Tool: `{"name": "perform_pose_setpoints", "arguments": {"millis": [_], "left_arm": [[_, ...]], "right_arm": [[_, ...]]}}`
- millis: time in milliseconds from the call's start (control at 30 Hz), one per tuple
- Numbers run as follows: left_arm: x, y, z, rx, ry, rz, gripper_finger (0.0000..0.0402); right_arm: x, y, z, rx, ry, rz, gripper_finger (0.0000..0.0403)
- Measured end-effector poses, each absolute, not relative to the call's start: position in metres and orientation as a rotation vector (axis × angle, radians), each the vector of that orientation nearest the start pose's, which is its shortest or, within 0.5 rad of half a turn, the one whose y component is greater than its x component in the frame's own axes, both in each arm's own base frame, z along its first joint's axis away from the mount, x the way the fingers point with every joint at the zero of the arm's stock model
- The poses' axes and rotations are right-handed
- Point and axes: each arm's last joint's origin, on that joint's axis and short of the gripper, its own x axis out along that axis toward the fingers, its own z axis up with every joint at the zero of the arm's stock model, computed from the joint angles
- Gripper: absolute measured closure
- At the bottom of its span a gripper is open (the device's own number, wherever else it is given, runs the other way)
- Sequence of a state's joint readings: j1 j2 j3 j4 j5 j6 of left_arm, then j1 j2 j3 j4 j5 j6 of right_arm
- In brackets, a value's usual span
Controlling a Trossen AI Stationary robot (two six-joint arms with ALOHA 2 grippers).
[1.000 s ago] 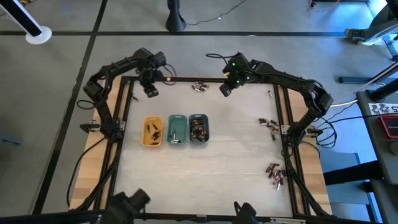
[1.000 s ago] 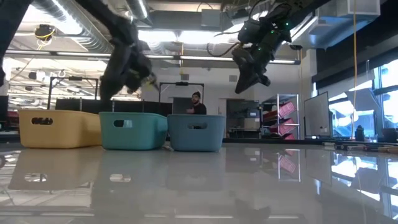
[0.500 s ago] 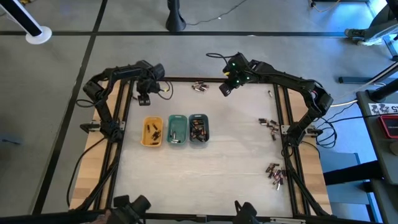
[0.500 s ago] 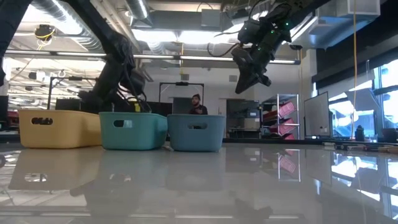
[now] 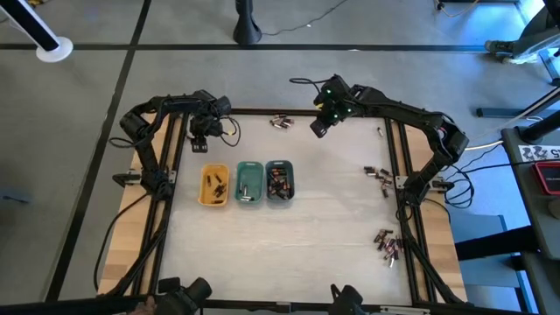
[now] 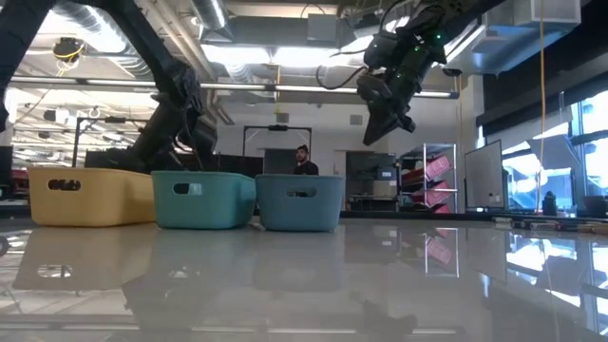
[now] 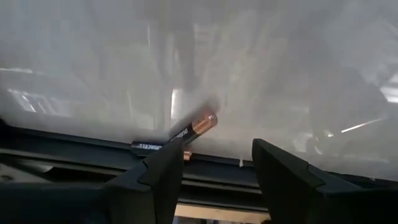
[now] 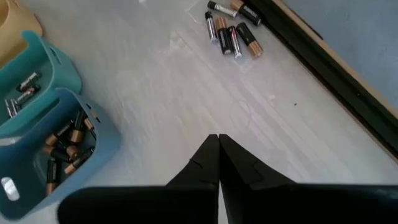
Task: Sort batteries
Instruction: Put the small black battery into the yellow bin
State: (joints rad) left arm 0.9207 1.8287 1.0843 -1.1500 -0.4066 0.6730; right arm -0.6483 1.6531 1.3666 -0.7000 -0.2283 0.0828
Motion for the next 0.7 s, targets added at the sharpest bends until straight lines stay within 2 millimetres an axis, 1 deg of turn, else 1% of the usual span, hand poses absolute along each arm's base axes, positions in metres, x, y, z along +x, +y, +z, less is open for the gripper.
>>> {"name": "perform_pose_setpoints", "arguments": {"millis": [233,467,567,700], "left_arm": [[0.162,0.233,0.123,-0.093,2.176,0.183,0.0220],[0.163,0.235,0.108,-0.074,2.233,0.159,0.0223],[0.163,0.235,0.106,-0.072,2.241,0.147,0.0247],[0.163,0.237,0.105,-0.028,2.247,0.159,0.0305]], "right_arm": [[0.276,-0.201,0.271,0.522,0.953,-0.418,0.0400],[0.274,-0.200,0.270,0.528,0.975,-0.425,0.0400],[0.273,-0.199,0.270,0.534,0.985,-0.425,0.0400],[0.273,-0.199,0.269,0.540,0.992,-0.426,0.0400]]}}
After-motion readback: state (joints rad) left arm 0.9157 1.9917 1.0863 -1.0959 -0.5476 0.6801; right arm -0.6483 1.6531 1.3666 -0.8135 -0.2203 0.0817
